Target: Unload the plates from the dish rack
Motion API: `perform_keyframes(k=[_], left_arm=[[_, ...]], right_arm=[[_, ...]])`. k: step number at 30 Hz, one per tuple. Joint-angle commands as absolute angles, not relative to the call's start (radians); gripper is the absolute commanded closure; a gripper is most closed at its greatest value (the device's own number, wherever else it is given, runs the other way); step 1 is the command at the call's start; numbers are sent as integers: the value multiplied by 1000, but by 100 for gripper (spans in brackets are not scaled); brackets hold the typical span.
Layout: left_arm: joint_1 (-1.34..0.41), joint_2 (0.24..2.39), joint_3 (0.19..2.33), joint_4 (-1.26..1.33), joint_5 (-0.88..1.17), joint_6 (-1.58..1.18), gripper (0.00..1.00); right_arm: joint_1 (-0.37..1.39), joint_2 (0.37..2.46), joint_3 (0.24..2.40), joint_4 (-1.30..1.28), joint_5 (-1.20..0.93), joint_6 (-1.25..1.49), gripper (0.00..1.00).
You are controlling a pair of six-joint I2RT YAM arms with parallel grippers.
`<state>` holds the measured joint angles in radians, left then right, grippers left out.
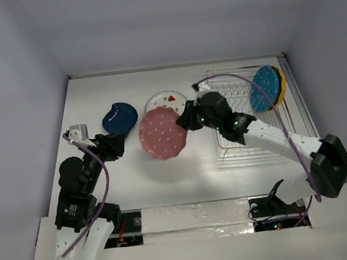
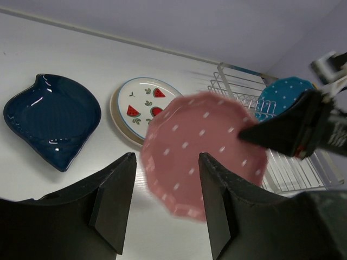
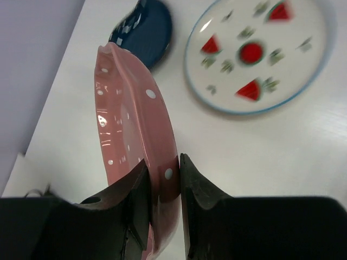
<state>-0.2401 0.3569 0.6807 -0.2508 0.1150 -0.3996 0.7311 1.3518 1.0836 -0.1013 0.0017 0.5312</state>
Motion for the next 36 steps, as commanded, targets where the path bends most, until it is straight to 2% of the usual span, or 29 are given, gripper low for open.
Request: perform_keyframes(k=[1,9,15,17,18,20,21,23,24,30,33,35,36], left_arm=[[-236,359,676,-199,114,-391,53],[-236,356,675,-199,114,-391,53],[-236,356,675,-199,118,-391,53],[-236,357,675,-199,117,-391,53],[-236,357,675,-199,117,-391,53],[-236,357,675,-201,115,-391,53],[-236,356,675,-201,117,-391,53],[-236,356,675,-201,115,-391,53],[-236,356,675,-199,117,-390,53],[-236,353,676,-201,115,-391,53],[-236,350,676,-202,114,-390,53],[-236,348,676,-201,115,-391,53],[-236,348,676,-201,115,-391,53]], right_arm=[[839,1400,1054,201,-141,666,100],[887,1588,910,403,-175,791,100],[887,1637,855,400,-81,795,99],[887,1654,854,364,-35,790,91],[887,1663,857,342,-20,776,79],[887,1687,891,257,38,750,70],[887,1692,897,243,57,743,59],[887,1694,902,206,107,727,48],[887,1692,907,190,126,712,39],[887,1651,969,91,215,660,29],[878,1545,995,20,303,611,25],[847,1432,1002,-41,370,585,26],[824,1393,993,-52,389,556,31]])
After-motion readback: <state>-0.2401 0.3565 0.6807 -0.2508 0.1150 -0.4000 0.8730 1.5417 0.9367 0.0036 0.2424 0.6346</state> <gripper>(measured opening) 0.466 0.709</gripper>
